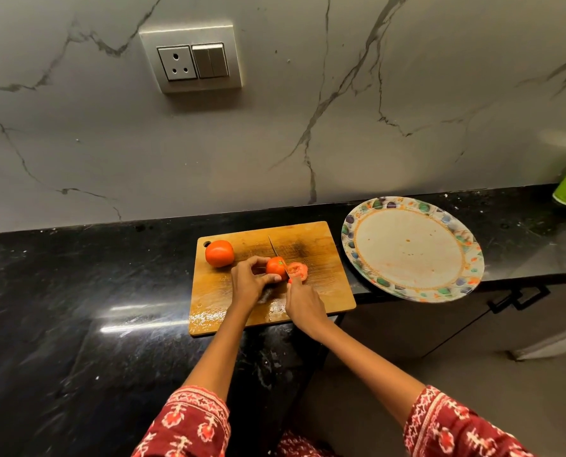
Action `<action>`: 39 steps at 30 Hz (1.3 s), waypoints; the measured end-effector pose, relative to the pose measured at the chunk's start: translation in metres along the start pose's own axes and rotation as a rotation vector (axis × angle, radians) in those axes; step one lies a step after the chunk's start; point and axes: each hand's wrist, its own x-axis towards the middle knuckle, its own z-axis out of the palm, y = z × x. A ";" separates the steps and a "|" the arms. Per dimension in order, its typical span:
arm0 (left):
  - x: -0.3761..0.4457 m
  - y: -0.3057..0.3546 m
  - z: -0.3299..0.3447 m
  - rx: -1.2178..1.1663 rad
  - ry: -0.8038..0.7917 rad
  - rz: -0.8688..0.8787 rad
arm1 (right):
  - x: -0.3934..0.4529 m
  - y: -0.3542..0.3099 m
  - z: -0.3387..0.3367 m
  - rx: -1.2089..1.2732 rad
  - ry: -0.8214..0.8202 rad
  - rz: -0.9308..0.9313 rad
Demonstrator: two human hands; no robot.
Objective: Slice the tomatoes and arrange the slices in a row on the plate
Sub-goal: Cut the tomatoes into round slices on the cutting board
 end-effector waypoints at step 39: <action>-0.001 -0.004 -0.001 -0.063 -0.094 0.005 | -0.026 0.024 -0.035 -0.209 -0.210 0.070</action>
